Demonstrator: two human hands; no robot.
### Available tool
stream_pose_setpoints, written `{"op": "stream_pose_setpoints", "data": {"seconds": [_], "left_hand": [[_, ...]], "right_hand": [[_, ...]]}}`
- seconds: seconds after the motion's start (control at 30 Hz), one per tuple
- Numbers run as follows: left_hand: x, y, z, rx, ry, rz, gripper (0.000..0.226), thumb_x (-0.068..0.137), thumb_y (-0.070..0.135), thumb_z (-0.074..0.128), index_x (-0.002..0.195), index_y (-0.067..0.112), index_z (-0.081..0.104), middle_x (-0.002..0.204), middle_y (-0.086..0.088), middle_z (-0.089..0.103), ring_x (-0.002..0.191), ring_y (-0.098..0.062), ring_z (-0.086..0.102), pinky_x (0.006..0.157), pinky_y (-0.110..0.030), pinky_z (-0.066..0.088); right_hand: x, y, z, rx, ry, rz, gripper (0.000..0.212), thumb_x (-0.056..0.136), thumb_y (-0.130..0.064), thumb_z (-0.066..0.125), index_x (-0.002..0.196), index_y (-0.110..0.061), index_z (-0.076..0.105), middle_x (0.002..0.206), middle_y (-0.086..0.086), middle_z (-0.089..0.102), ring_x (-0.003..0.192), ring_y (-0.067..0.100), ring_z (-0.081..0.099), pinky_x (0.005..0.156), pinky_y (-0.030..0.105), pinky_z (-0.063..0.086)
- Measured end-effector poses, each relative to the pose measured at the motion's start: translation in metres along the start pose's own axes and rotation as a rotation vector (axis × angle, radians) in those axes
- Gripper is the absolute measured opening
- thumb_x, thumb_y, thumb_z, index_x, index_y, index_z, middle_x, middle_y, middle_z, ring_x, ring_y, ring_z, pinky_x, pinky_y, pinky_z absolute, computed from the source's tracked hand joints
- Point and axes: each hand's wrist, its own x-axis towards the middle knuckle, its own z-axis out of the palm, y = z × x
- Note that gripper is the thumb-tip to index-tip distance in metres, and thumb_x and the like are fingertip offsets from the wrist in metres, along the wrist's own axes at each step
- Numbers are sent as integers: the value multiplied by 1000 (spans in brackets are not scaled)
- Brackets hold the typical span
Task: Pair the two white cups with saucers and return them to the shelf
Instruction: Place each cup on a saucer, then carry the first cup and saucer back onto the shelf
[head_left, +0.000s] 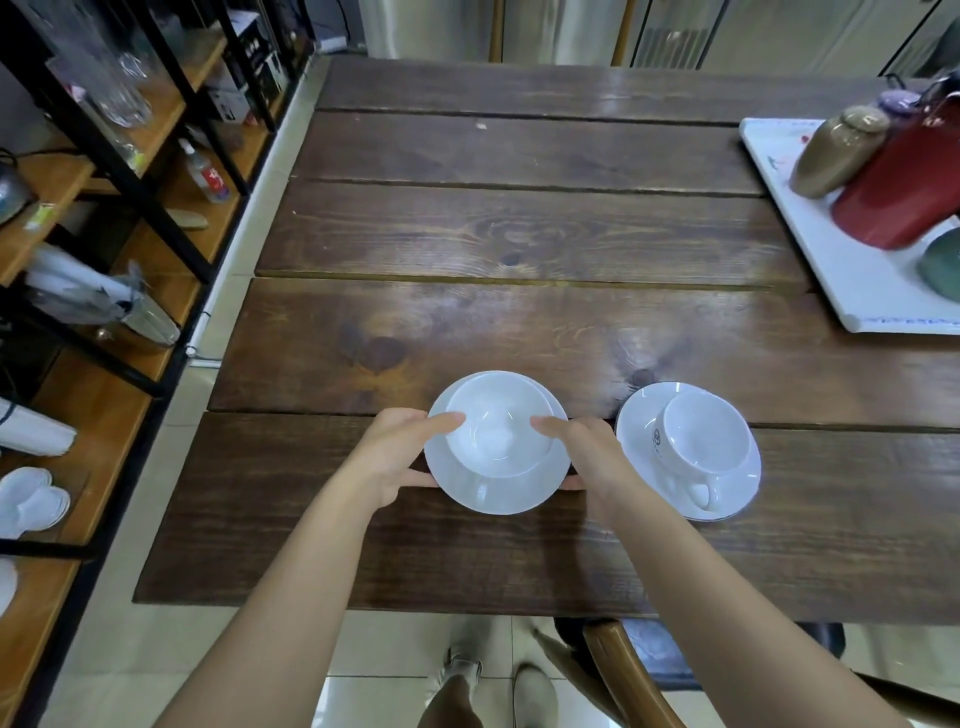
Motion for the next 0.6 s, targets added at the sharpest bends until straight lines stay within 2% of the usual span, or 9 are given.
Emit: {"op": "stream_pose_setpoints", "data": {"seconds": [0.1,0.2,0.23,0.3,0.4,0.5,0.6], "left_hand": [[-5,-1,-4,-41,9,-1,38,76,28,74,107,9,62,114,-9,64,105,-26,59,85,-52,53],[-20,-4,-9,-134,22,-3,45,73,32,77,110,16,57,113,-5,62,99,-25,61,72,-43,55],[-27,-6,-13,-163,16,4,48,72,33,78,111,17,55,114,-5,61,98,-26,62,71,-41,55],[-44,-11,-21,-214,22,33,56,69,38,78,115,18,53,117,-5,61,102,-28,62,73,-41,55],[-80,-25,-35,-269,127,107,64,64,47,78,116,20,51,117,-2,59,104,-27,61,75,-42,56],[-120,-44,-49,-343,279,168,53,69,51,73,109,23,52,116,-2,58,102,-27,60,67,-39,58],[-159,-65,-70,-412,389,200,68,64,57,73,118,24,50,119,-5,56,107,-31,57,68,-41,58]], "right_hand": [[-4,-3,2,-5,-32,-15,46,81,-25,63,121,-9,49,116,9,58,100,25,56,59,31,47],[-12,-7,6,-38,-103,-51,54,82,-27,62,126,-12,36,119,8,52,104,28,56,66,39,56],[-16,-9,8,-47,-128,-71,53,82,-28,61,124,-12,33,117,7,51,102,27,57,66,40,57],[-28,-15,16,-83,-174,-135,47,84,-30,59,119,-15,31,108,1,49,93,21,57,55,35,57],[-51,-20,34,-142,-251,-247,39,88,-31,55,114,-16,30,101,-3,46,87,17,55,49,30,54],[-81,-22,60,-179,-316,-326,33,87,-31,54,107,-15,33,95,-1,49,82,17,56,51,32,50],[-112,-19,91,-222,-381,-413,32,87,-32,53,105,-15,32,93,-2,47,82,15,54,57,30,46]]}}
